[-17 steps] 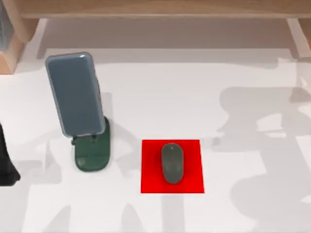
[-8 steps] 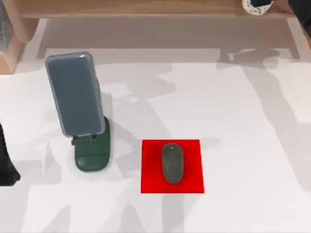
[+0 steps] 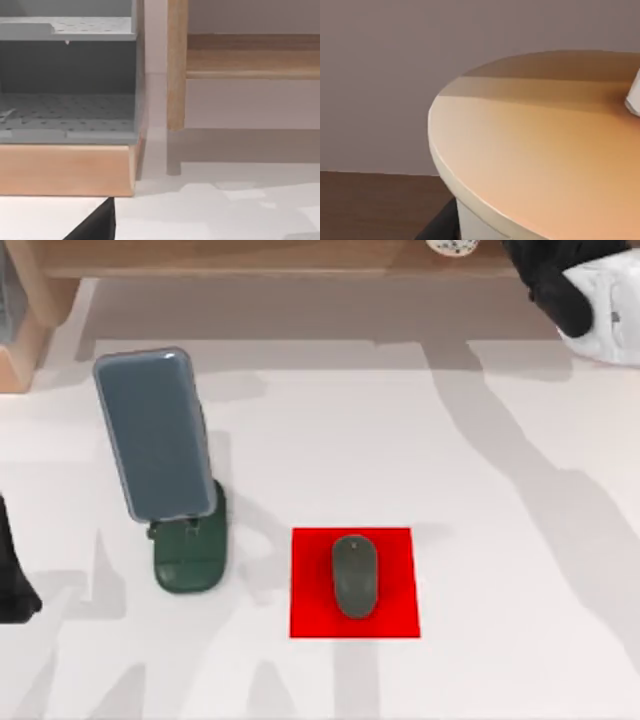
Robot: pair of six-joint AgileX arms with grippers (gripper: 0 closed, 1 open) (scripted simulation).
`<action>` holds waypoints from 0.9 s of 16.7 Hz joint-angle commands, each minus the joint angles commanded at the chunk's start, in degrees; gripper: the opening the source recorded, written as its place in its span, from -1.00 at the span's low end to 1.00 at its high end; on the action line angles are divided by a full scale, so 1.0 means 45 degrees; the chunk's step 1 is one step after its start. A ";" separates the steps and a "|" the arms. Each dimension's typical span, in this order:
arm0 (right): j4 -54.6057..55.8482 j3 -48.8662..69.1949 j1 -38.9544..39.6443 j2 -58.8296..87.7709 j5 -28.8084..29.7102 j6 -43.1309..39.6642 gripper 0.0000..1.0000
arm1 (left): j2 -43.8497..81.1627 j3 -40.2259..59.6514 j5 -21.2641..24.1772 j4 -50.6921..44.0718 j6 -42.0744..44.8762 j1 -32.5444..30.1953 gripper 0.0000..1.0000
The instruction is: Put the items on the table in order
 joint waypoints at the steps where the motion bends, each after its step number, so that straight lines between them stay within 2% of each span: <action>1: -0.0626 0.0592 0.0115 0.0236 0.0539 -0.0007 -1.00 | 0.0000 0.0000 0.0000 0.0000 0.0000 0.0000 1.00; 6: -0.2699 0.2627 0.0517 0.1102 0.2426 -0.0081 -1.00 | 0.0000 0.0000 0.0000 0.0000 0.0000 0.0000 1.00; 15: -0.2889 0.2568 0.0689 0.0913 0.2933 -0.0009 -1.00 | 0.0000 0.0000 0.0000 0.0000 0.0000 0.0000 1.00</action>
